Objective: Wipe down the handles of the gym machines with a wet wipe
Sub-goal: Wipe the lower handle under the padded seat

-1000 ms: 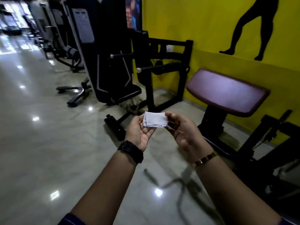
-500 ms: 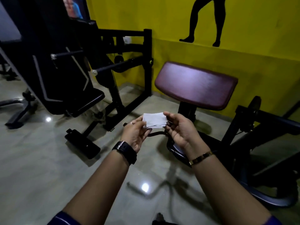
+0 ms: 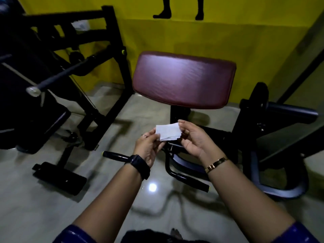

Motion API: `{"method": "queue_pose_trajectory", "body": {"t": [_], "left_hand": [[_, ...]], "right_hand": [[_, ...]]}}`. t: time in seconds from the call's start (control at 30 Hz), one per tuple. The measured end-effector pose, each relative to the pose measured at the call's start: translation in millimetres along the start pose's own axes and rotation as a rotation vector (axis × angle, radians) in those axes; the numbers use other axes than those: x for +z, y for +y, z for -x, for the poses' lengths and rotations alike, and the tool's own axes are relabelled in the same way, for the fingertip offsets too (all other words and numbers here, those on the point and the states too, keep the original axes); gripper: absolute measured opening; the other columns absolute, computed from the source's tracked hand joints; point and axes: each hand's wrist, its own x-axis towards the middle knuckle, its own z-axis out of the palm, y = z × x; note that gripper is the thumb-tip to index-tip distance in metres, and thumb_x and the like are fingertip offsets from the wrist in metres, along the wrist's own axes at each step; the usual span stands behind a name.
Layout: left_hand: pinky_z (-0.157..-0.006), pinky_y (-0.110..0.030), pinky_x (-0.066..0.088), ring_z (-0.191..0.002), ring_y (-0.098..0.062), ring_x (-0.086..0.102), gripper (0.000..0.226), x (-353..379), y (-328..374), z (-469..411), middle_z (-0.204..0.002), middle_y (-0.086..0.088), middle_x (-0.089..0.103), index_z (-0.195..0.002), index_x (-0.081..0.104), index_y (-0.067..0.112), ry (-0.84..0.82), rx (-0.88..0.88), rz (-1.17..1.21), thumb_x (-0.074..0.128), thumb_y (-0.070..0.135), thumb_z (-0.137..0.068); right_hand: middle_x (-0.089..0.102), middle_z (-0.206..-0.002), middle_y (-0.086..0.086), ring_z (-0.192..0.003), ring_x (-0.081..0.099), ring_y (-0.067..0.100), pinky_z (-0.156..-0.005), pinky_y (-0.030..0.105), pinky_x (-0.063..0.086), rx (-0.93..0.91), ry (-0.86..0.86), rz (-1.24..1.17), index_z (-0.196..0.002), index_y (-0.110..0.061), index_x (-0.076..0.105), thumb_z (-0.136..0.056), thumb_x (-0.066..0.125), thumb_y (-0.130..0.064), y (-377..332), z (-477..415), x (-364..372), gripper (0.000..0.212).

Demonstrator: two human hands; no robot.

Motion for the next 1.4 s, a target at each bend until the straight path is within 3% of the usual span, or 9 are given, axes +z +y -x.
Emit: {"method": "queue_pose_trajectory", "body": {"t": [0.17,0.37,0.5,0.7,0.83,0.97,1.17,1.27,1.4], "left_hand": [[-0.064,-0.018,0.056,-0.066,-0.008,0.069,0.031,12,-27,-38,-0.079,-0.001,0.071,-0.118,0.061,0.008,-0.118,-0.15,-0.11,0.042,-0.005,-0.097],[-0.059,-0.018,0.052,-0.067,-0.009,0.067,0.034,34,-51,-66,-0.087,-0.005,0.07,-0.121,0.062,0.004,-0.349,-0.261,-0.294,0.041,-0.006,-0.096],[-0.059,-0.018,0.05,-0.067,-0.012,0.066,0.032,33,-72,-80,-0.076,-0.001,0.073,-0.116,0.063,0.007,-0.421,-0.356,-0.377,0.042,-0.007,-0.095],[-0.062,-0.014,0.051,-0.081,-0.009,0.067,0.028,3,-106,-95,-0.097,-0.009,0.068,-0.125,0.056,0.004,-0.405,-0.412,-0.518,0.046,0.0,-0.099],[-0.1,-0.02,0.036,-0.135,-0.019,0.042,0.048,-43,-135,-118,-0.149,-0.008,0.043,-0.146,0.039,0.01,-0.549,-0.178,-1.108,0.045,0.005,-0.099],[-0.119,-0.036,0.013,-0.15,-0.025,0.002,0.075,-79,-151,-141,-0.163,-0.013,0.002,-0.155,0.002,0.01,-0.923,0.144,-1.903,0.049,0.021,-0.098],[-0.119,-0.042,0.004,-0.15,-0.027,-0.011,0.084,-94,-155,-149,-0.162,-0.012,-0.013,-0.154,-0.009,0.009,-1.093,0.331,-2.228,0.048,0.031,-0.096],[-0.12,-0.041,0.004,-0.15,-0.026,-0.011,0.086,-95,-159,-150,-0.162,-0.011,-0.013,-0.154,-0.011,0.009,-1.141,0.368,-2.289,0.047,0.033,-0.096],[-0.12,-0.041,0.003,-0.15,-0.025,-0.012,0.087,-97,-161,-151,-0.162,-0.011,-0.013,-0.153,-0.012,0.008,-1.155,0.374,-2.289,0.049,0.032,-0.095]], "right_hand": [[0.067,-0.086,0.021,-0.067,0.07,0.024,-0.058,0.031,0.058,0.169,-0.049,-0.046,-0.106,0.006,0.059,-0.096,0.049,-0.005,10,-24,-40,0.019],[0.064,-0.095,0.017,-0.086,0.064,0.023,-0.073,0.034,0.059,0.032,0.092,0.032,-0.103,-0.003,0.059,-0.073,0.065,-0.007,5,-31,-95,0.031],[0.068,-0.097,0.02,-0.084,0.069,0.025,-0.082,0.032,0.056,0.037,0.13,-0.025,-0.11,0.007,0.058,-0.079,0.057,0.002,27,-29,-115,0.031],[0.058,-0.12,0.028,-0.085,0.067,0.033,-0.061,0.036,0.06,0.05,0.456,-0.257,-0.135,0.008,0.042,-0.092,0.04,0.002,92,-27,-140,0.043],[0.055,-0.124,0.027,-0.09,0.063,0.036,-0.058,0.036,0.06,-0.008,0.667,-0.377,-0.127,0.006,0.045,-0.093,0.038,0.007,135,-12,-156,0.035],[0.058,-0.118,0.022,-0.092,0.063,0.034,-0.065,0.037,0.059,0.01,0.761,-0.274,-0.121,0.001,0.051,-0.091,0.036,0.01,173,-1,-163,0.035],[0.058,-0.128,0.012,-0.117,0.055,0.028,-0.094,0.036,0.05,-0.188,0.884,0.499,-0.124,-0.013,0.059,-0.094,0.041,0.002,189,-20,-153,0.038],[0.058,-0.13,0.01,-0.118,0.054,0.021,-0.105,0.028,0.039,-0.292,0.732,1.032,-0.134,-0.01,0.055,-0.094,0.035,-0.004,196,-34,-141,0.045],[0.06,-0.132,0.01,-0.126,0.053,0.025,-0.109,0.043,0.036,-0.246,0.439,1.757,-0.13,-0.01,0.059,-0.083,0.035,-0.009,229,-49,-137,0.053]]}}
